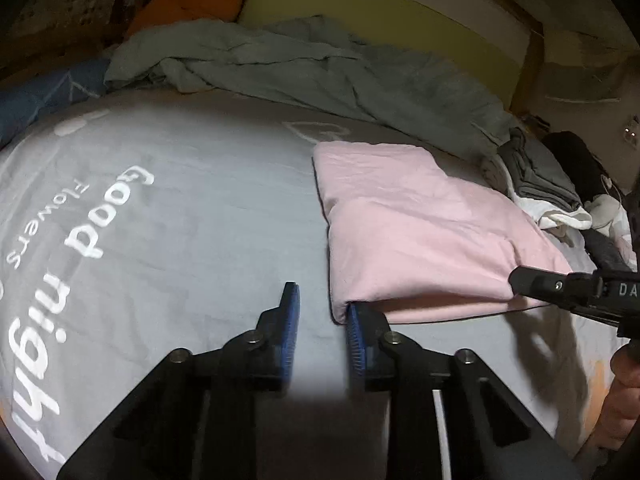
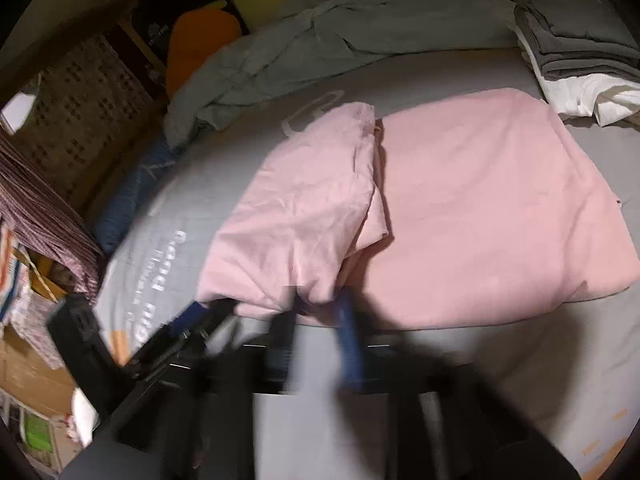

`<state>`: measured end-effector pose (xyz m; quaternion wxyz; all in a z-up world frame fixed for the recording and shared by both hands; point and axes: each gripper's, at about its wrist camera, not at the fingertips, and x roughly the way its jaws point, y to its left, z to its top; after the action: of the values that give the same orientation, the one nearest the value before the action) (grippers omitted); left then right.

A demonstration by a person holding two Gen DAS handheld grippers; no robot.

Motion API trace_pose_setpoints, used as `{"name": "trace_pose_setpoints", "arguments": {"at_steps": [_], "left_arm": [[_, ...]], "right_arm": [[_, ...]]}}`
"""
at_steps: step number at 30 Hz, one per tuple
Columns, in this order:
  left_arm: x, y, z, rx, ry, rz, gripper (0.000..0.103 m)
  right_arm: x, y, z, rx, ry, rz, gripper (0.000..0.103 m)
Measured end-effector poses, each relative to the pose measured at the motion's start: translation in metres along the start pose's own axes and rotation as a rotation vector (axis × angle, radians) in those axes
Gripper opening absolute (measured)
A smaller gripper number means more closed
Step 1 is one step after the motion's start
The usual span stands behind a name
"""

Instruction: Fold small clothes

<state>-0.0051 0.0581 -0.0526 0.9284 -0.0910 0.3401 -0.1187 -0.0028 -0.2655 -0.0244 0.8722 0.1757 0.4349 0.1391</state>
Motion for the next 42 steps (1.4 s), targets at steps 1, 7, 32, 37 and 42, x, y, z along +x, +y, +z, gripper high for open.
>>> {"name": "trace_pose_setpoints", "arguments": {"at_steps": [1,7,32,37,42], "left_arm": [[-0.003,0.001,-0.002,-0.017,-0.013,-0.001,0.020],[-0.006,0.002,-0.011,-0.014,-0.015,0.042,0.022],[0.005,-0.013,0.022,0.050,0.112,0.089,0.033],[0.000,-0.015,0.002,0.133,0.104,0.136,0.036],[0.002,-0.018,0.002,0.149,0.109,0.141,0.036]], "right_arm": [[-0.002,-0.001,-0.001,0.009,-0.023,-0.028,0.004],[0.008,-0.005,-0.011,0.060,-0.012,-0.093,0.004],[0.020,0.012,0.012,0.048,-0.053,-0.071,0.004],[0.018,-0.019,-0.009,0.124,-0.022,-0.036,0.004],[0.019,-0.004,-0.011,0.040,-0.028,-0.108,0.004]]}}
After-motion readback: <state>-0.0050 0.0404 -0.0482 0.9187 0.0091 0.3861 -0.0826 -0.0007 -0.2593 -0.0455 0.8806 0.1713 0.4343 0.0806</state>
